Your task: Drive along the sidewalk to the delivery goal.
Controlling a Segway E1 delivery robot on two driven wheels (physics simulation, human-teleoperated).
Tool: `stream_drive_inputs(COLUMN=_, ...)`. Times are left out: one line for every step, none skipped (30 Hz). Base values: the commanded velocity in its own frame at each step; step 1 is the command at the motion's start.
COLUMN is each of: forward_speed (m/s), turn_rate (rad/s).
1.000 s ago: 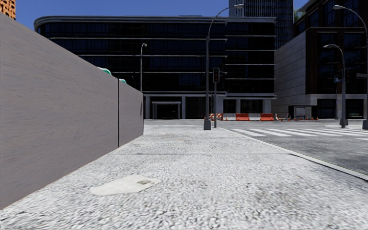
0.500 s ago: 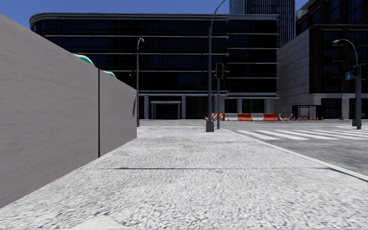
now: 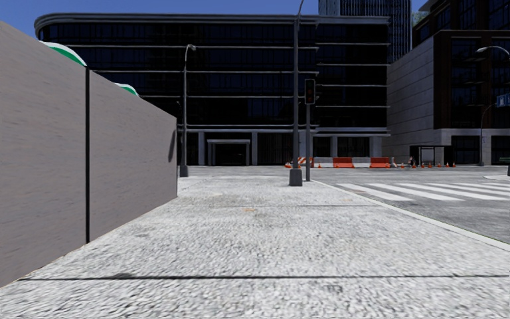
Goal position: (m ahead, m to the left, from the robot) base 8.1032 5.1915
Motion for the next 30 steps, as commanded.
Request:
stream_drive_inputs(forward_speed=2.0, turn_rate=0.0)
stream_drive_inputs(forward_speed=2.0, turn_rate=0.0)
stream_drive_inputs(forward_speed=2.0, turn_rate=0.0)
stream_drive_inputs(forward_speed=2.0, turn_rate=0.0)
stream_drive_inputs(forward_speed=2.0, turn_rate=0.0)
stream_drive_inputs(forward_speed=2.0, turn_rate=0.0)
stream_drive_inputs(forward_speed=2.0, turn_rate=0.0)
stream_drive_inputs(forward_speed=2.0, turn_rate=0.0)
stream_drive_inputs(forward_speed=2.0, turn_rate=0.0)
stream_drive_inputs(forward_speed=2.0, turn_rate=0.0)
stream_drive_inputs(forward_speed=2.0, turn_rate=0.0)
stream_drive_inputs(forward_speed=2.0, turn_rate=0.0)
stream_drive_inputs(forward_speed=2.0, turn_rate=0.0)
stream_drive_inputs(forward_speed=2.0, turn_rate=0.0)
stream_drive_inputs(forward_speed=2.0, turn_rate=0.0)
stream_drive_inputs(forward_speed=2.0, turn_rate=0.0)
stream_drive_inputs(forward_speed=2.0, turn_rate=0.0)
stream_drive_inputs(forward_speed=2.0, turn_rate=0.0)
stream_drive_inputs(forward_speed=2.0, turn_rate=0.0)
stream_drive_inputs(forward_speed=2.0, turn_rate=0.0)
stream_drive_inputs(forward_speed=2.0, turn_rate=0.0)
stream_drive_inputs(forward_speed=2.0, turn_rate=0.0)
stream_drive_inputs(forward_speed=2.0, turn_rate=0.0)
stream_drive_inputs(forward_speed=2.0, turn_rate=0.0)
stream_drive_inputs(forward_speed=2.0, turn_rate=0.0)
stream_drive_inputs(forward_speed=2.0, turn_rate=0.0)
stream_drive_inputs(forward_speed=2.0, turn_rate=0.0)
stream_drive_inputs(forward_speed=2.0, turn_rate=0.0)
stream_drive_inputs(forward_speed=2.0, turn_rate=0.0)
stream_drive_inputs(forward_speed=2.0, turn_rate=0.0)
